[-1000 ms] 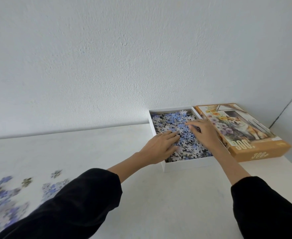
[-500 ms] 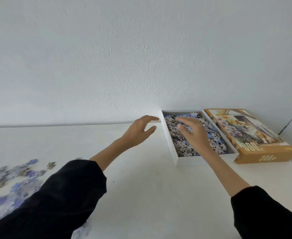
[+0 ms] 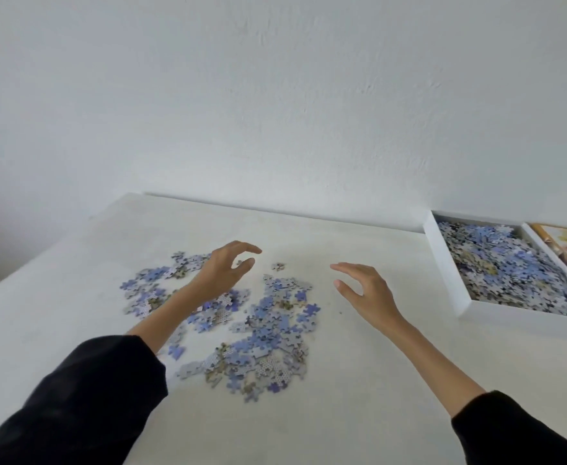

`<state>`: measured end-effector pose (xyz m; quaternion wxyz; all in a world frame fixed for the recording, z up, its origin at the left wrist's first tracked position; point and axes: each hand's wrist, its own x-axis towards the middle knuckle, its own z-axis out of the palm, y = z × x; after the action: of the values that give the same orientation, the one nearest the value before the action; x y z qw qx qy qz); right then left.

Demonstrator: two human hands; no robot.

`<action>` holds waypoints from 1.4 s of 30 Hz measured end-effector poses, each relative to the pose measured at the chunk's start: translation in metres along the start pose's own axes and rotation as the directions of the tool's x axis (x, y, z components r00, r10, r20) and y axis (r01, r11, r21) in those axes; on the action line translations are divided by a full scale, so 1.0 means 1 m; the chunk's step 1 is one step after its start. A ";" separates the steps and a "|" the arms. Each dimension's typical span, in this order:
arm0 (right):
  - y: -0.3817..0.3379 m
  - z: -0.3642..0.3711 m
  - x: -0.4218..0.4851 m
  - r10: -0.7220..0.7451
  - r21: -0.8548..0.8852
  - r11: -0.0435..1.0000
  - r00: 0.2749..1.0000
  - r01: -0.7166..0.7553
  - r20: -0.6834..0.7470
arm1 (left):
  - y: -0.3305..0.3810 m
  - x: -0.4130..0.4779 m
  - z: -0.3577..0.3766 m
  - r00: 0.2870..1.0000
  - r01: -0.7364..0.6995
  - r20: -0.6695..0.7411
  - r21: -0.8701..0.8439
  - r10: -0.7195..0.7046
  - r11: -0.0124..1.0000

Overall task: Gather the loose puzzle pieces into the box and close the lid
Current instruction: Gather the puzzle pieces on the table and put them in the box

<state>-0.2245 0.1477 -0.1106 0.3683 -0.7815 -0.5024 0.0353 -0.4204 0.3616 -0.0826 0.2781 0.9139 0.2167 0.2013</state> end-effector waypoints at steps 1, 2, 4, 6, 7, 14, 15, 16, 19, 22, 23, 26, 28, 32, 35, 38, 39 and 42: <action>-0.006 0.009 -0.001 0.005 -0.001 1.000 1.000 -0.005 0.016 | -0.007 -0.007 -0.005 1.000 0.004 0.003 0.005 -0.004 1.000; -0.012 0.017 -0.002 0.015 0.001 1.000 1.000 -0.015 0.027 | -0.014 -0.014 -0.011 1.000 0.005 0.007 0.009 -0.005 1.000; -0.024 0.032 -0.005 0.039 0.017 0.999 0.998 -0.040 0.047 | -0.027 -0.025 -0.023 1.000 -0.014 0.009 0.034 0.014 0.999; -0.036 0.046 -0.007 0.065 0.000 0.998 0.995 -0.065 0.072 | -0.043 -0.035 -0.036 0.999 -0.039 -0.002 0.078 0.039 0.996; -0.041 0.052 -0.009 0.078 -0.024 0.997 0.994 -0.076 0.079 | -0.052 -0.040 -0.043 0.999 -0.032 -0.004 0.098 0.032 0.995; -0.082 0.073 -0.029 0.139 -0.056 0.989 0.985 -0.133 0.099 | -0.102 -0.074 -0.074 0.962 0.139 0.207 0.194 -0.179 0.971; -0.087 0.071 -0.033 0.141 -0.005 0.990 0.981 -0.142 0.129 | -0.105 -0.078 -0.074 0.959 0.097 0.246 0.171 -0.138 0.980; -0.092 0.067 -0.037 0.151 0.056 0.985 0.975 -0.162 0.165 | -0.108 -0.082 -0.075 0.957 0.069 0.271 0.127 -0.101 0.990; -0.098 0.055 -0.055 0.201 0.074 0.970 0.932 -0.234 0.303 | -0.114 -0.090 -0.084 0.938 -0.011 0.347 0.067 -0.013 0.998; -0.101 0.055 -0.076 0.221 -0.104 0.975 0.890 -0.195 0.398 | -0.121 -0.099 -0.086 0.892 -0.185 0.438 0.137 0.107 0.973; -0.103 0.058 -0.081 0.219 -0.144 0.974 0.885 -0.174 0.411 | -0.122 -0.101 -0.084 0.879 -0.238 0.456 0.162 0.141 0.958; -0.114 0.070 -0.086 0.228 -0.260 0.957 0.883 -0.126 0.411 | -0.119 -0.105 -0.076 0.863 -0.320 0.465 0.203 0.197 0.926; -0.124 0.082 -0.081 0.228 -0.286 0.951 0.894 -0.120 0.386 | -0.113 -0.105 -0.069 0.867 -0.320 0.452 0.179 0.211 0.930; -0.134 0.100 -0.069 0.200 -0.336 0.939 0.918 -0.079 0.343 | -0.099 -0.097 -0.060 0.871 -0.327 0.439 0.184 0.220 0.927; -0.136 0.105 -0.060 0.153 -0.348 0.937 0.927 -0.026 0.343 | -0.092 -0.094 -0.055 0.874 -0.344 0.437 0.245 0.214 0.906; -0.136 0.109 -0.053 0.121 -0.373 0.928 0.931 0.017 0.344 | -0.089 -0.090 -0.053 0.876 -0.359 0.435 0.298 0.209 0.885; -0.135 0.110 -0.051 0.117 -0.367 0.930 0.933 0.018 0.340 | -0.088 -0.087 -0.052 0.875 -0.357 0.436 0.292 0.209 0.888; -0.133 0.108 -0.046 0.099 -0.314 0.949 0.938 0.011 0.333 | -0.084 -0.082 -0.053 0.858 -0.367 0.460 0.235 0.230 0.900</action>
<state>-0.3940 0.1986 -0.1224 0.1461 -0.8225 -0.5405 0.1002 -0.5372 0.4052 -0.1124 0.1339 0.9904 0.0346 0.0032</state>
